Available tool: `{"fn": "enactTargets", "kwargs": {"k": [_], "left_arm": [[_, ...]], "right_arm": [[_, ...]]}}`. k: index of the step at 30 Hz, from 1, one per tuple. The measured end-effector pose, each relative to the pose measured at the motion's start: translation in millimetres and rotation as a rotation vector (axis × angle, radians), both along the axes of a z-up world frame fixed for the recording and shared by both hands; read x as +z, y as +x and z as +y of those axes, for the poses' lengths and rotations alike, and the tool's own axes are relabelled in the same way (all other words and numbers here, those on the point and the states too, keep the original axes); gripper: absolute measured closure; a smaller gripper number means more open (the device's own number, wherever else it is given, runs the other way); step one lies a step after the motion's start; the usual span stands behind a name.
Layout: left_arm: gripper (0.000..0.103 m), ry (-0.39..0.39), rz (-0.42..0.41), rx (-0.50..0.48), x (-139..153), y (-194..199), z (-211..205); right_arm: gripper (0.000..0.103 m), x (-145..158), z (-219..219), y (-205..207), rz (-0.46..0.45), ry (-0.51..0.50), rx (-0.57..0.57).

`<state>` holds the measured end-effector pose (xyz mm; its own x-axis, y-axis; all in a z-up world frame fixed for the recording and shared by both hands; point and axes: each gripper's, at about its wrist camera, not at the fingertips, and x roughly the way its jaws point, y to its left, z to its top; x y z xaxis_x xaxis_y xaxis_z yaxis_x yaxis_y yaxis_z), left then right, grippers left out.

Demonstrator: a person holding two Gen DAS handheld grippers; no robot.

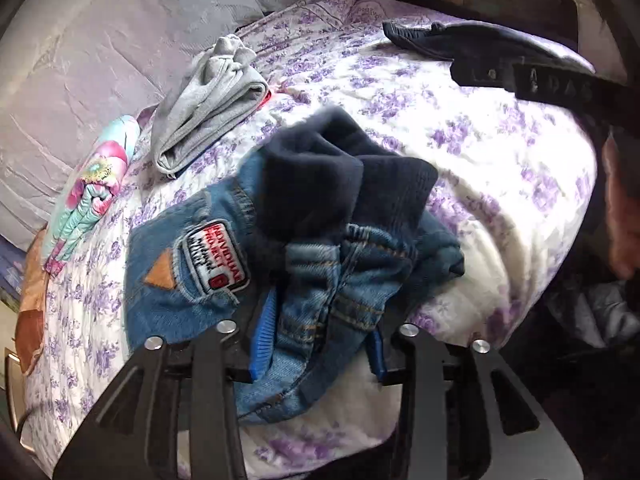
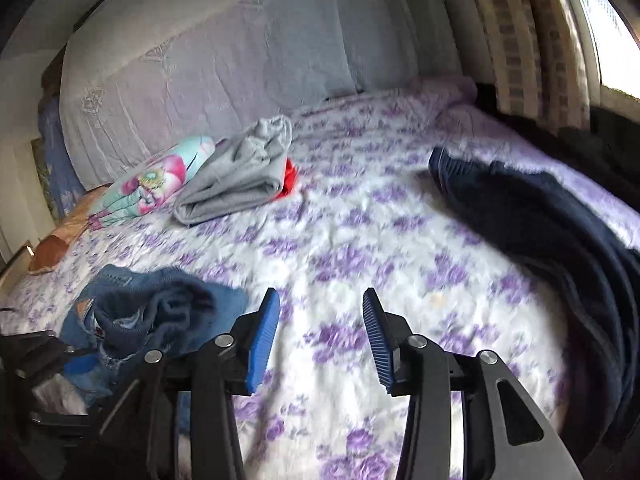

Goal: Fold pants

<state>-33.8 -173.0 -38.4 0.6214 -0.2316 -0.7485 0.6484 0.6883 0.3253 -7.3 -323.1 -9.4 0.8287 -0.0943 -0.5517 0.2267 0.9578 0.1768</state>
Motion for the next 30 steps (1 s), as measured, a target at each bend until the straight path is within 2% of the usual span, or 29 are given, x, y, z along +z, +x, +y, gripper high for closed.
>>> {"fn": "enactTargets", "kwargs": {"k": [1, 2, 3, 5, 6, 8, 9, 10, 12, 13, 14, 15, 16, 18, 19, 21, 22, 23, 24, 25, 26, 27, 28, 30], "left_arm": [[0.049, -0.026, 0.024, -0.02, 5.6, -0.8, 1.4], [0.041, -0.072, 0.068, -0.041, 15.1, -1.6, 5.9], [0.038, -0.108, 0.091, -0.047, 25.1, -3.2, 11.9], [0.033, -0.153, 0.09, -0.051, 46.8, -8.0, 22.1], [0.024, -0.183, 0.083, -0.057, 57.3, -14.9, 27.5], [0.014, -0.262, 0.06, -0.052, 82.4, -22.6, 46.3], [0.012, -0.306, 0.068, -0.044, 90.1, -23.1, 55.4], [0.012, -0.37, 0.109, -0.025, 95.4, -15.0, 71.2], [0.012, -0.435, 0.204, 0.017, 84.1, 8.7, 83.5], [0.013, -0.455, 0.27, 0.051, 71.1, 22.4, 88.3], [0.016, -0.463, 0.364, 0.081, 47.7, 41.4, 88.0], [0.019, -0.453, 0.407, 0.104, 29.0, 50.4, 86.5], [0.018, -0.426, 0.406, 0.114, 13.9, 52.7, 80.5], [0.012, -0.413, 0.378, 0.091, 8.2, 44.6, 74.9], [0.012, -0.411, 0.389, 0.082, 7.9, 43.8, 73.0], [0.013, -0.443, 0.42, 0.078, 17.0, 43.0, 80.7], [0.013, -0.471, 0.444, 0.076, 23.6, 44.9, 88.1], [0.013, -0.51, 0.464, 0.074, 33.9, 45.6, 100.5], [0.012, -0.54, 0.46, 0.078, 41.5, 47.7, 112.7], [0.011, -0.569, 0.445, 0.087, 50.6, 48.5, 126.6], [0.004, -0.606, 0.432, 0.118, 56.9, 54.8, 147.3], [0.005, -0.621, 0.433, 0.147, 56.6, 62.4, 158.4], [0.005, -0.644, 0.468, 0.192, 48.4, 77.8, 173.1], [0.005, -0.689, 0.576, 0.233, 25.7, 101.9, 185.5]], "right_arm": [[0.052, -0.3, 1.6, -1.4, 0.001, 0.007, 0.012], [0.042, 1.3, 4.6, -1.6, 0.0, 0.015, 0.031], [0.035, 4.0, 5.9, -3.3, -0.011, 0.033, 0.06], [0.033, 13.7, 7.1, -7.3, -0.031, 0.068, 0.102], [0.033, 17.8, 9.3, -3.0, -0.033, 0.098, 0.137], [0.033, 26.3, 15.0, -4.6, -0.041, 0.131, 0.164], [0.033, 31.8, 18.8, -4.7, -0.056, 0.155, 0.184], [0.033, 37.4, 23.4, -5.8, -0.078, 0.176, 0.215], [0.035, 49.0, 36.8, -7.0, -0.14, 0.224, 0.317], [0.037, 53.4, 45.1, -5.1, -0.156, 0.239, 0.377], [0.044, 55.1, 54.9, -0.7, -0.145, 0.244, 0.435], [0.053, 49.4, 70.1, 11.8, -0.067, 0.225, 0.487], [0.06, 38.6, 80.9, 23.6, 0.026, 0.199, 0.506], [0.07, -4.8, 91.9, 49.1, 0.253, 0.145, 0.474], [0.07, -14.8, 86.9, 50.6, 0.264, 0.165, 0.465], [0.064, -7.2, 76.8, 42.1, 0.239, 0.202, 0.467], [0.057, 1.1, 73.7, 34.9, 0.212, 0.204, 0.461], [0.042, 13.7, 68.5, 22.4, 0.158, 0.178, 0.444], [0.022, 21.5, 63.1, 14.3, 0.125, 0.162, 0.428], [0.012, 28.4, 53.0, 5.4, 0.085, 0.164, 0.406], [0.003, 29.5, 41.3, 1.6, 0.068, 0.198, 0.388], [0.003, 26.3, 33.5, 2.5, 0.072, 0.235, 0.391], [0.003, 18.1, 26.7, 8.3, 0.102, 0.285, 0.409], [0.003, -7.3, 18.8, 25.4, 0.182, 0.403, 0.432]]}}
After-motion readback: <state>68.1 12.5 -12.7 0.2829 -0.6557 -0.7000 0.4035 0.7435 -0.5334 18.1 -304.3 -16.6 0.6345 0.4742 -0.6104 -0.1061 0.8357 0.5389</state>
